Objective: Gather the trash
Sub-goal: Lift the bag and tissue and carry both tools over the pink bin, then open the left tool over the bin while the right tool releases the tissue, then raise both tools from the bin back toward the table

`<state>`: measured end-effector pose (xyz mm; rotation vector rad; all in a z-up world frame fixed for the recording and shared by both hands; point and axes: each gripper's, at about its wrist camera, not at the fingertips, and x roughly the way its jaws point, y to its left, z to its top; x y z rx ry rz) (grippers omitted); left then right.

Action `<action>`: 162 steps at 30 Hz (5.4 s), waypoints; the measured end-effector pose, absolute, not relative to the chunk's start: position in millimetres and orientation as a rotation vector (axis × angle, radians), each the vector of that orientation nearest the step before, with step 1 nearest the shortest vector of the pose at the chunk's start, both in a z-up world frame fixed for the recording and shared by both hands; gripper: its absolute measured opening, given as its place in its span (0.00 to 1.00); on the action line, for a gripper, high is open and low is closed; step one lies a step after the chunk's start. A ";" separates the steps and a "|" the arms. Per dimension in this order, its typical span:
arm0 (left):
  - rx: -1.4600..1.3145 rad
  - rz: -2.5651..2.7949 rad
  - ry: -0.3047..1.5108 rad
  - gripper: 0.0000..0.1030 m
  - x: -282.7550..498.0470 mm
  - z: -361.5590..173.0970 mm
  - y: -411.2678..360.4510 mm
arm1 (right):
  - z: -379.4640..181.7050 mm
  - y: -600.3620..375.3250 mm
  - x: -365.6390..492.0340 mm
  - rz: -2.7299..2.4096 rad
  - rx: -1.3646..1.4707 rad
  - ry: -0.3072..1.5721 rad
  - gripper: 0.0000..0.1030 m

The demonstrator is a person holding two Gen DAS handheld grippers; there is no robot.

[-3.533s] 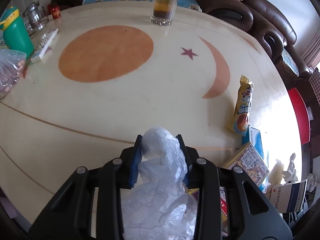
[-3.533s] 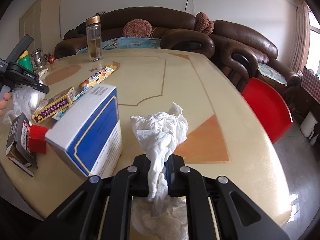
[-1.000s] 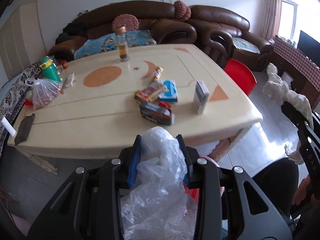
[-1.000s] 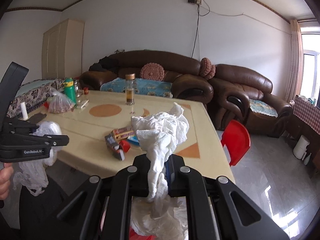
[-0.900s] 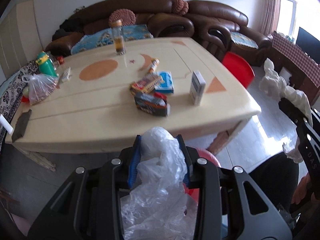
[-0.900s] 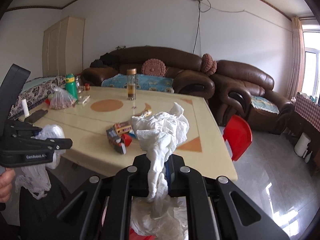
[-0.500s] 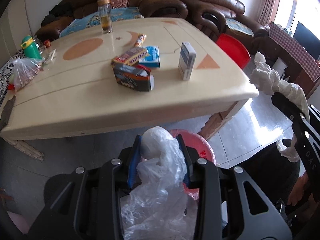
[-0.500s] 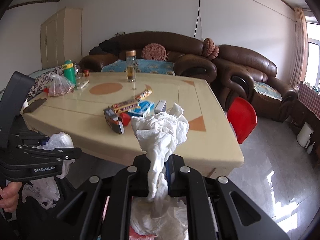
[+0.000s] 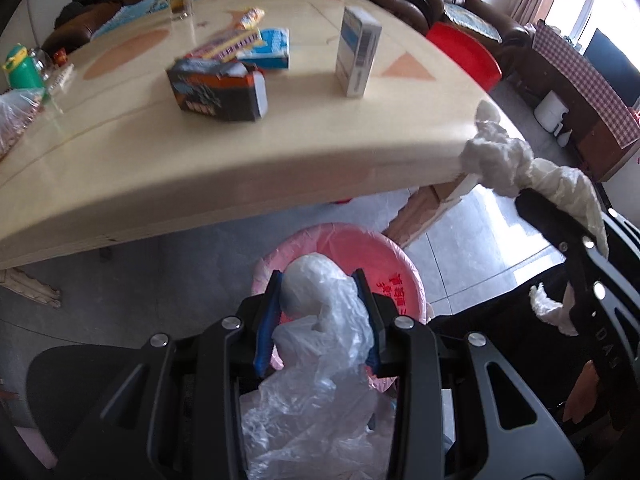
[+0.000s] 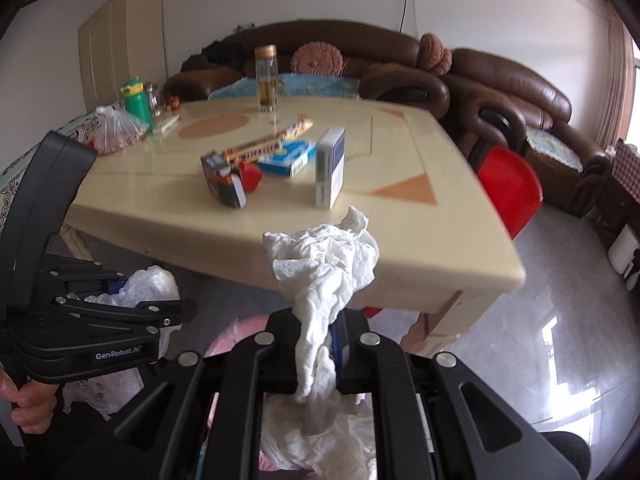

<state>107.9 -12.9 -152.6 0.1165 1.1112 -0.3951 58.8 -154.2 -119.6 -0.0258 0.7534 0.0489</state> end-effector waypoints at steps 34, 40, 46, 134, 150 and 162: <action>-0.052 -0.327 1.467 0.33 164.6 -314.4 -16.8 | -290.7 -153.4 134.4 0.186 0.011 1.235 0.11; -0.062 -0.330 1.503 0.33 172.1 -335.3 -21.9 | -316.0 -155.4 139.8 0.194 0.011 1.297 0.11; -0.017 -0.315 1.528 0.33 176.0 -348.2 -31.2 | -331.3 -157.4 139.0 0.203 0.014 1.336 0.11; 0.154 -0.313 0.889 0.79 178.5 35.9 55.2 | 13.1 -180.0 109.6 0.150 0.147 0.520 0.88; 0.275 -0.342 0.950 0.79 224.6 -4.6 33.9 | -19.9 -183.2 153.7 0.143 0.158 0.603 0.88; 0.368 -0.418 1.000 0.79 276.8 -36.8 23.9 | -47.1 -184.5 186.7 0.143 0.172 0.665 0.88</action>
